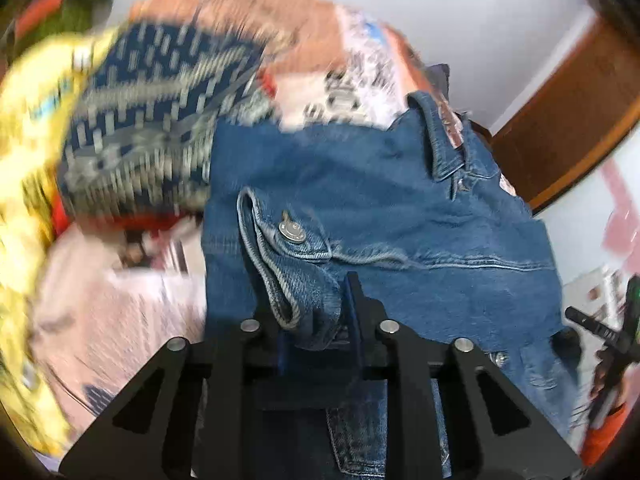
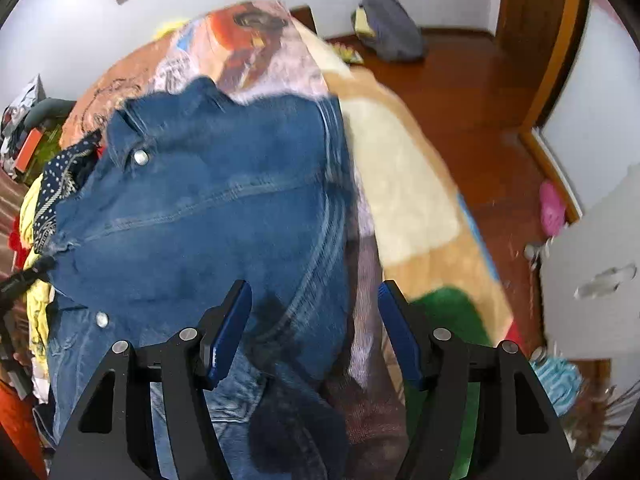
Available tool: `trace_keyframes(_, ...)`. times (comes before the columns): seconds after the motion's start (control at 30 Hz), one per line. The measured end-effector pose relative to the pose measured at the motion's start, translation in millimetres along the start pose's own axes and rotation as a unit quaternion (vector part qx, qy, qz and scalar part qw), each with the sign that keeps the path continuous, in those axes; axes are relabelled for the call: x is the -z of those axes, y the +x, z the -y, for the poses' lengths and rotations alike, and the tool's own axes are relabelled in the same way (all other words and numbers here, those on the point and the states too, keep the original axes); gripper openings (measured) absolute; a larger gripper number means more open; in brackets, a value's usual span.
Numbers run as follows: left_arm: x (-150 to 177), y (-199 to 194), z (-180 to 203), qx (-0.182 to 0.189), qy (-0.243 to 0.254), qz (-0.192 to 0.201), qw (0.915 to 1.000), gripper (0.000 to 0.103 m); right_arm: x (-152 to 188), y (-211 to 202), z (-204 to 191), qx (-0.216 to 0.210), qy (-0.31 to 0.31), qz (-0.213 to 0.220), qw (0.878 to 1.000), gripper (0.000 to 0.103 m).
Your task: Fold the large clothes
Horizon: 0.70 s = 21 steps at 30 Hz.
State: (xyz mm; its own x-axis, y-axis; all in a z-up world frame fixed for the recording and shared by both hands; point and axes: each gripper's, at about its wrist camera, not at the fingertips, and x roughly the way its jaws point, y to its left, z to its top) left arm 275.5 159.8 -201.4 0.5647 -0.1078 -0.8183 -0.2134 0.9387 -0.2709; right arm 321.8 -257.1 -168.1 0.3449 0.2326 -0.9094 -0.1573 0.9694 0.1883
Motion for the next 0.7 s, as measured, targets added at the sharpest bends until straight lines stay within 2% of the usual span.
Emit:
trace_keyframes(0.2,-14.8,-58.0,37.0,-0.019,0.091,0.096,0.9910,0.021,-0.1,7.3,0.3,-0.010,0.000,-0.008,1.000,0.062)
trace_keyframes(0.3,-16.2,-65.8,35.4,-0.031,0.096,0.105,0.9893,0.021,-1.9,6.5,-1.0,-0.013,-0.004,-0.006,1.000,0.062)
trace_keyframes(0.43,-5.1,-39.9,14.0,-0.036,0.074,0.050,0.9953,0.022,2.0,10.4,0.2,-0.016,-0.008,-0.009,1.000,0.062)
trace_keyframes(0.5,5.1,-12.8,-3.1,-0.037,0.049,0.002,0.9981,0.025,4.1,12.7,0.2,-0.015,-0.010,-0.014,1.000,0.062)
trace_keyframes(0.6,20.9,9.1,-20.5,-0.037,0.031,-0.035,0.9982,0.037,5.8,13.5,-0.5,-0.013,-0.012,-0.017,1.000,0.062)
trace_keyframes(0.67,27.0,10.2,-25.1,-0.044,0.030,-0.029,0.9982,0.050,4.4,11.9,-1.2,-0.012,-0.013,-0.016,1.000,0.062)
trace_keyframes(0.7,27.8,7.4,-27.6,-0.046,0.034,-0.023,0.9981,0.053,3.5,10.5,-1.3,-0.011,-0.015,-0.015,1.000,0.062)
